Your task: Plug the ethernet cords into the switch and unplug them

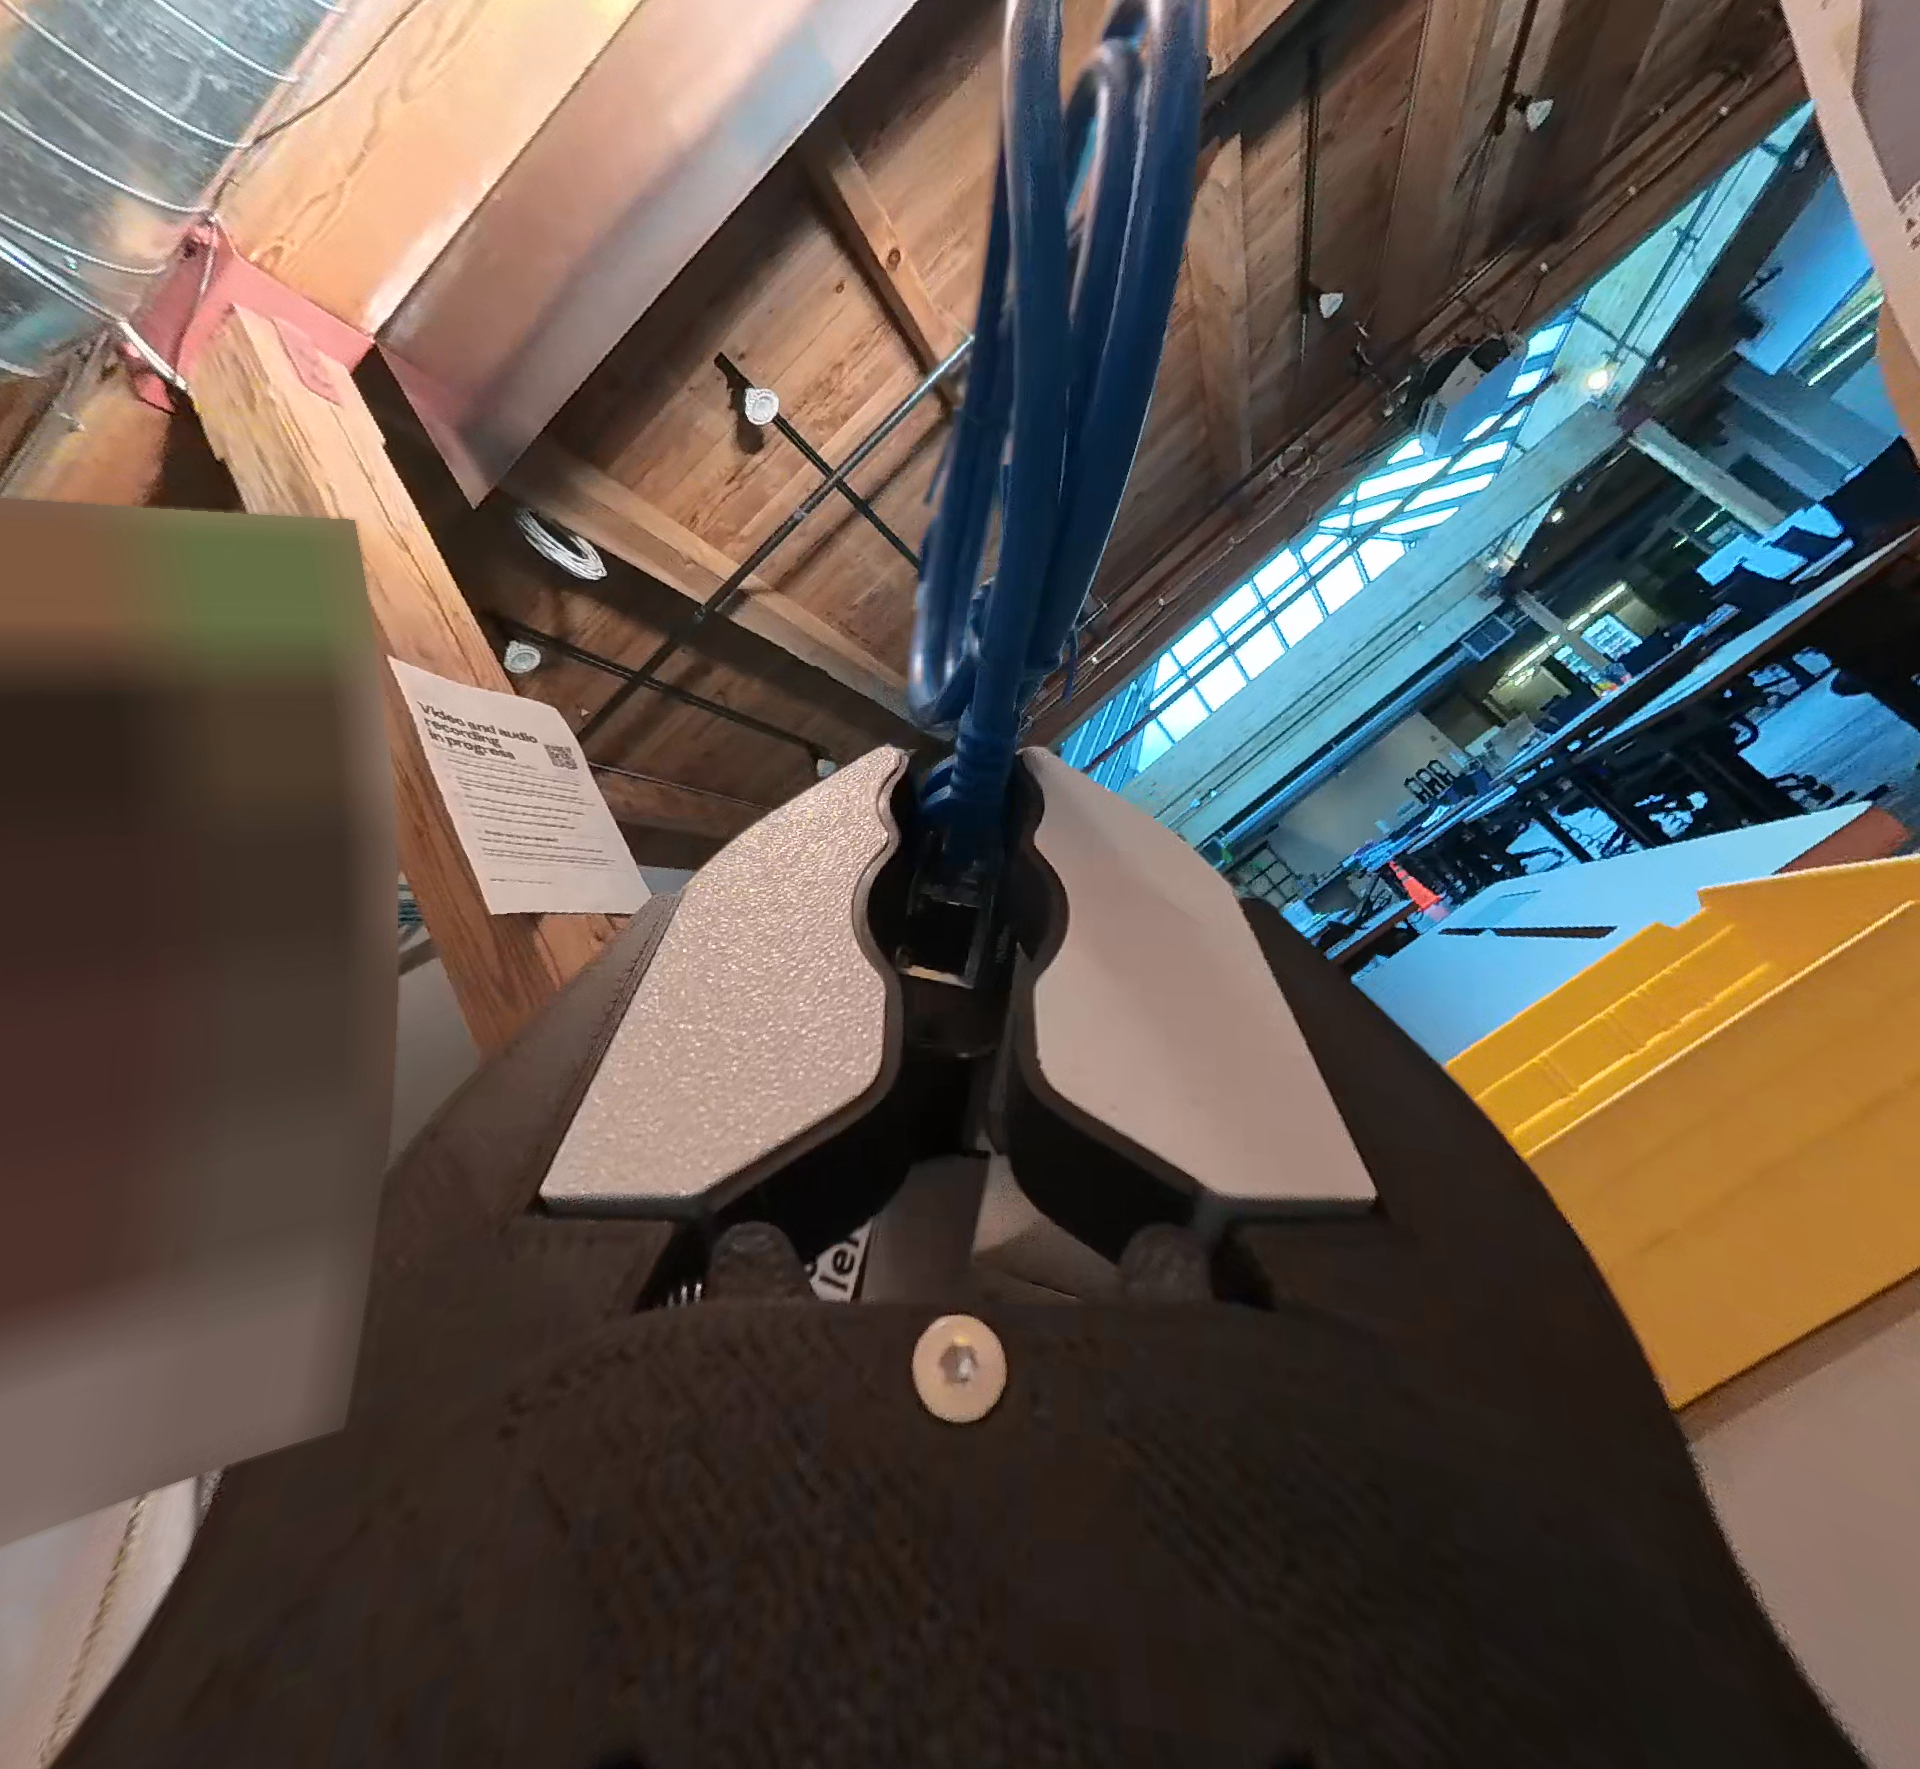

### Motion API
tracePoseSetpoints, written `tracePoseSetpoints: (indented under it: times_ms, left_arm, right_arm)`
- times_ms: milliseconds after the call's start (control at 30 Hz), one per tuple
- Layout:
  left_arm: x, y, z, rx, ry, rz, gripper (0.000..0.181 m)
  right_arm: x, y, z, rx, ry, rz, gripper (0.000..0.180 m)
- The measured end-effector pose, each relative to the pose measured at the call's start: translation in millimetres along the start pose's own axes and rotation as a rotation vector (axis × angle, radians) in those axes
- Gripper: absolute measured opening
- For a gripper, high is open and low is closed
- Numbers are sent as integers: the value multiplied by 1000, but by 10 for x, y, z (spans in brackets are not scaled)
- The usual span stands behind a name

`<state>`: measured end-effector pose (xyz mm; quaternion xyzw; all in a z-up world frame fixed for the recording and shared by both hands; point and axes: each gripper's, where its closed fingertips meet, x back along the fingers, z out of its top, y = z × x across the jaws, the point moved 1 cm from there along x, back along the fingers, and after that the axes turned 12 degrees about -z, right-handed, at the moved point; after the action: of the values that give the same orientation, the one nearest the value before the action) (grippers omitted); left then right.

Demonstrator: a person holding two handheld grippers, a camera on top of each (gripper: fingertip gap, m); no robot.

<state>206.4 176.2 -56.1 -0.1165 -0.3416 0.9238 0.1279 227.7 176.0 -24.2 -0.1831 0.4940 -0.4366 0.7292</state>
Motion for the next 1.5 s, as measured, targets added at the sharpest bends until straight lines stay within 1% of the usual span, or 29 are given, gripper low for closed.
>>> tracePoseSetpoints:
  times_ms: [133, 367, 400, 500, 567, 667, 767, 900, 967, 1033, 1200, 1267, 1367, 1500]
  left_arm:
    - [8, -10, -4, 122, 15, -80, 65]
    - [7, 35, -14, 188, 19, -173, 65]
    - [-1, 50, -25, 185, 12, -181, 65]
    - [-17, 72, -88, 132, -22, -177, 65]
    - [-21, 80, -111, 108, -28, -179, 65]
    - [-5, 76, -53, 82, 14, -168, 65]
    - [5, 95, 19, 16, 42, -149, 68]
    - [-17, 112, 17, -39, 26, -112, 69]
    - [-34, 122, 3, -67, 5, -102, 69]
    - [-48, 122, -44, -55, -36, -120, 68]
    - [19, 74, -11, 20, 19, -181, 67]
    - [41, 39, 34, 51, 55, -174, 67]
    - [94, -66, 60, 110, 104, -145, 67]
    - [140, -112, 53, 144, 136, -161, 66]
  right_arm:
    - [2, 39, -6, -8, 8, -9, 17]
    - [16, 20, -21, 65, 27, -19, 23]
    - [14, 37, -23, 64, 32, -32, 23]
    - [19, 78, -14, 8, 21, -51, 15]
    - [21, 77, -20, 49, -2, -60, 14]
    - [5, 24, -37, 63, -28, -52, 14]
    - [-9, 22, -68, -7, -44, -35, 14]
    - [3, 86, -60, -93, -27, -25, 14]
    - [10, 107, -48, -95, -15, -36, 14]
    - [25, 137, -30, -81, -14, -55, 14]
    - [-12, 85, -74, -26, -72, -63, 15]
    - [-12, 69, -73, -43, -68, -52, 17]
    - [-18, 139, -104, -72, -74, -77, 19]
    - [-29, 170, -140, -114, -60, -63, 17]
